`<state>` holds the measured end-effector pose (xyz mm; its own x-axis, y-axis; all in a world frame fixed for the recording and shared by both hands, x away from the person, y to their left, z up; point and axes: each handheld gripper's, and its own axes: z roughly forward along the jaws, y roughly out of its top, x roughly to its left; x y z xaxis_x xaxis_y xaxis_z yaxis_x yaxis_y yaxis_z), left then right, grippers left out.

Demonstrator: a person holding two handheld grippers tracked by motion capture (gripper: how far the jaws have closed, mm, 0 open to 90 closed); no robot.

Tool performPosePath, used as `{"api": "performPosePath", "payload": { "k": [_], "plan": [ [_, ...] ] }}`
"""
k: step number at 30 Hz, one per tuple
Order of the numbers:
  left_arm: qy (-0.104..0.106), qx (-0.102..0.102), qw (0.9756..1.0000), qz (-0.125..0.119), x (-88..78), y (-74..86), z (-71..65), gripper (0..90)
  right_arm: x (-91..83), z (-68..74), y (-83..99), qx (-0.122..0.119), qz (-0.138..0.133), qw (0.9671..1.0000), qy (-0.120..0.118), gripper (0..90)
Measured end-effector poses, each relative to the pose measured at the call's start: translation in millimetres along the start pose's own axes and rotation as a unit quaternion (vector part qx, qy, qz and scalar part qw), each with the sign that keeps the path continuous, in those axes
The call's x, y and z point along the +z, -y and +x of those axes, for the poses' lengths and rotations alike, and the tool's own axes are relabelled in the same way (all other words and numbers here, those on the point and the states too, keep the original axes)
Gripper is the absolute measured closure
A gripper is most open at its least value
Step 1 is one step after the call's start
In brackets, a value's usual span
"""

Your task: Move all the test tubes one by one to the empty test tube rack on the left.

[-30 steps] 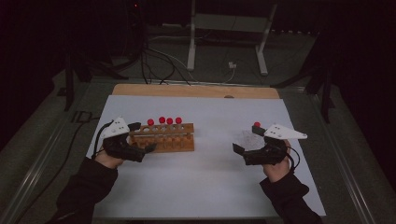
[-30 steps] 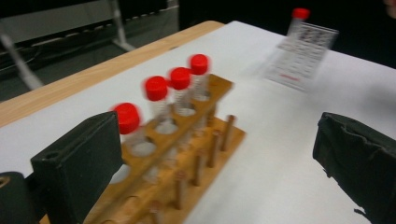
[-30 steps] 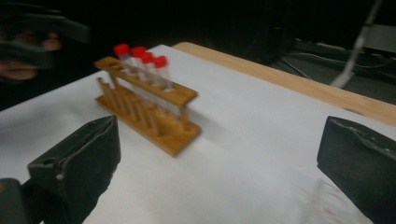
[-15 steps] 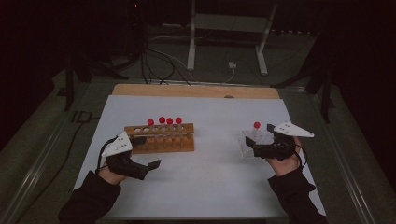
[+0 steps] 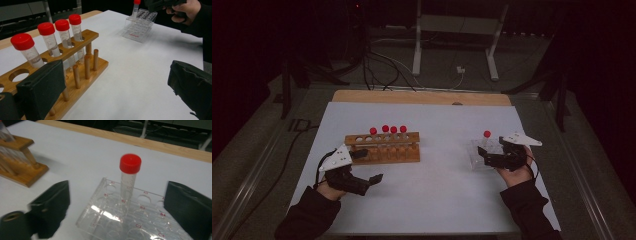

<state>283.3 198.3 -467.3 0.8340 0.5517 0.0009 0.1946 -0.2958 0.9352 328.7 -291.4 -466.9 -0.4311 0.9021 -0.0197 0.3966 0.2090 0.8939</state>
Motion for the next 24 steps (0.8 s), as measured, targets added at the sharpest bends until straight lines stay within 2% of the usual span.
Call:
{"api": "performPosePath", "payload": {
  "k": [5, 6, 11, 13, 18, 20, 24],
  "plan": [
    [0.001, 0.001, 1.0, 0.005, 1.9, 2.2, -0.2, 2.0, 9.7, -2.7, 0.8, 0.011, 0.017, 0.9996, 0.018, 26.9],
    [0.003, -0.001, 1.0, 0.006, 2.3, 2.7, -0.3, 2.0, 11.3, -3.5, 0.7, 0.012, 0.021, 0.9995, 0.02, 32.5],
    [0.004, 0.0, 0.9999, 0.009, 3.9, 3.9, -0.1, 2.1, 18.4, -6.7, -1.4, 0.011, 0.037, 0.9988, 0.03, 48.6],
    [0.005, 0.0, 0.9999, 0.01, 4.1, 4.1, 0.1, 2.0, 20.6, -7.3, -2.4, 0.007, 0.042, 0.9987, 0.03, 54.6],
    [0.006, -0.001, 0.9999, 0.012, 4.3, 4.5, 0.3, 2.0, 27.9, -8.2, -3.8, 0.003, 0.053, 0.9982, 0.026, 62.7],
    [0.001, 0.002, 0.9999, 0.01, 3.8, 4.4, 0.4, 2.0, 30.1, -9.1, -2.9, 0.0, 0.056, 0.9982, 0.023, 68.5],
    [0.004, -0.002, 0.9999, 0.01, 4.1, 5.4, 0.9, 2.1, 30.8, -8.8, -3.1, 0.0, 0.058, 0.9981, 0.022, 74.1]
  ]
}}
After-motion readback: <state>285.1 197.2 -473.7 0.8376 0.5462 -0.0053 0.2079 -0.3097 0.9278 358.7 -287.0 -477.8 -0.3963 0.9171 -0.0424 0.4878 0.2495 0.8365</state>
